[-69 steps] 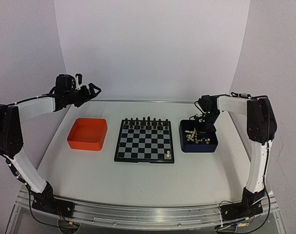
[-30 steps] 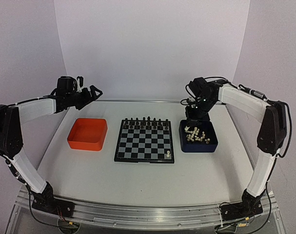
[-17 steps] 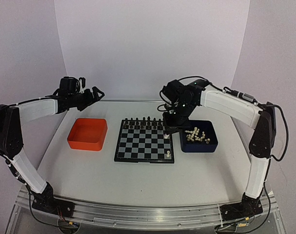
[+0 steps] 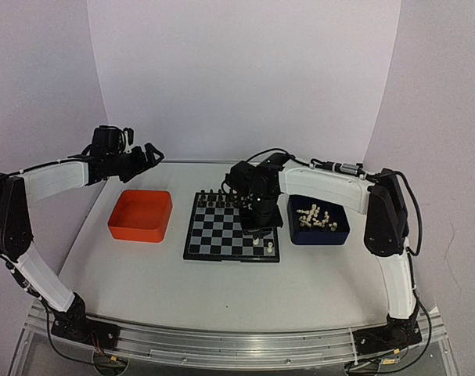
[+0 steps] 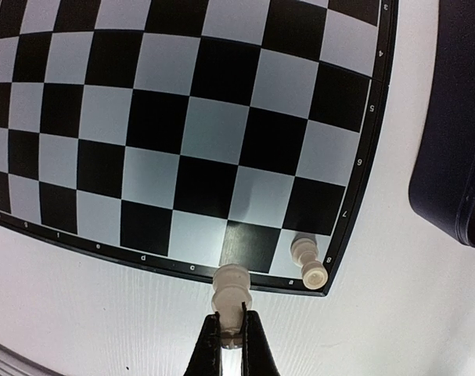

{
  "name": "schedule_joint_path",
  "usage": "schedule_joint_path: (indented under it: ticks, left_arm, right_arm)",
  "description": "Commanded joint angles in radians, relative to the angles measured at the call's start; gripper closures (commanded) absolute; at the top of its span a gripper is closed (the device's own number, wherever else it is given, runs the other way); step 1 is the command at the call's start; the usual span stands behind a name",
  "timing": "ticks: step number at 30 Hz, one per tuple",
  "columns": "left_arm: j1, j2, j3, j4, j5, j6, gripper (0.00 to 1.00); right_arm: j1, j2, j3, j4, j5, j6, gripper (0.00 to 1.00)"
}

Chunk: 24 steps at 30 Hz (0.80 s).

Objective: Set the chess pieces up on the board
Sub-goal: Place the chess piece on the chessboard.

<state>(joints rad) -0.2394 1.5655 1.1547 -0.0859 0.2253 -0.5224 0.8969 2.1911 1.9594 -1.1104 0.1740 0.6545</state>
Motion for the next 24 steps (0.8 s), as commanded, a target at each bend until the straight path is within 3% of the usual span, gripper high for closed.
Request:
schedule_joint_path:
  ticks: [1,24]
  left_arm:
    - [-0.001,-0.056,-0.016,-0.014,-0.006,0.022,0.00]
    - [0.000,-0.071,-0.034,-0.020,-0.020,0.044,0.00]
  right_arm:
    - [0.007,0.029,0.055,-0.023,0.050,0.030,1.00]
    - [0.012,0.061,0.027,-0.023,0.026,0.048,1.00]
